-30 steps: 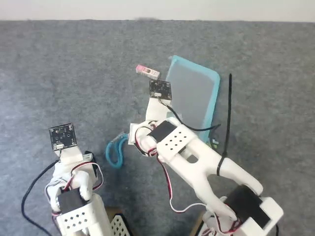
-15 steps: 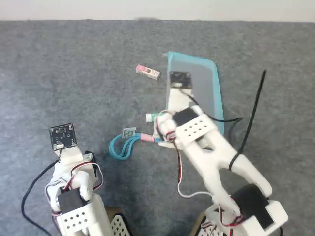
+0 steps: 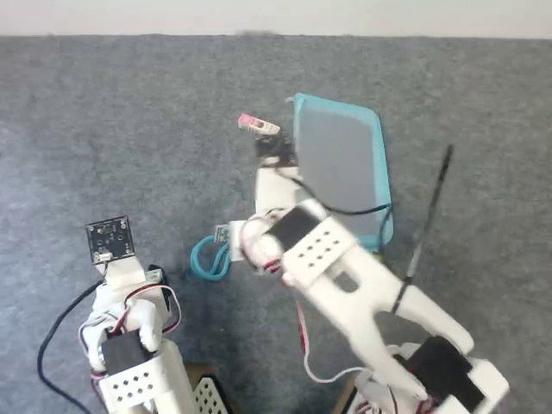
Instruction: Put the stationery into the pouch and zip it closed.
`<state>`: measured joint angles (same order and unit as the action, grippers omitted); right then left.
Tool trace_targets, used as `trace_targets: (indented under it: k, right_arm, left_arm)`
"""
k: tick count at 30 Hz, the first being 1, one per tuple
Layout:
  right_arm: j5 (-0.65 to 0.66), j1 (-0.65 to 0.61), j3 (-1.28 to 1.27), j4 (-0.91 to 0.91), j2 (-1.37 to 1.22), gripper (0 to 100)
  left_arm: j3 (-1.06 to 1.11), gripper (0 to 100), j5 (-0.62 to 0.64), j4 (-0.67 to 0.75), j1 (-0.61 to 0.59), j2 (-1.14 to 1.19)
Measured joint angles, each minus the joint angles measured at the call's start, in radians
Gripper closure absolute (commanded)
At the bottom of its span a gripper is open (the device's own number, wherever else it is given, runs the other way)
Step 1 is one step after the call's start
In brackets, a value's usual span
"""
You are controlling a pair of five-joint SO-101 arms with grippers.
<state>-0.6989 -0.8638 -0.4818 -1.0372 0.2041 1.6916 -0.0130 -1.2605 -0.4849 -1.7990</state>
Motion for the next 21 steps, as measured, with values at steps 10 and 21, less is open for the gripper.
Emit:
trace_targets:
  k: [10, 21]
  right_arm:
    - [-0.203, 0.040, 0.064, 0.166, -0.264, 75.7]
    - [-0.222, 0.055, 0.173, 0.166, -0.427, 75.7]
  left_arm:
    - [0.000, 89, 0.000, 0.000, 0.000, 0.000]
    - [0.000, 89, 0.000, 0.000, 0.000, 0.000]
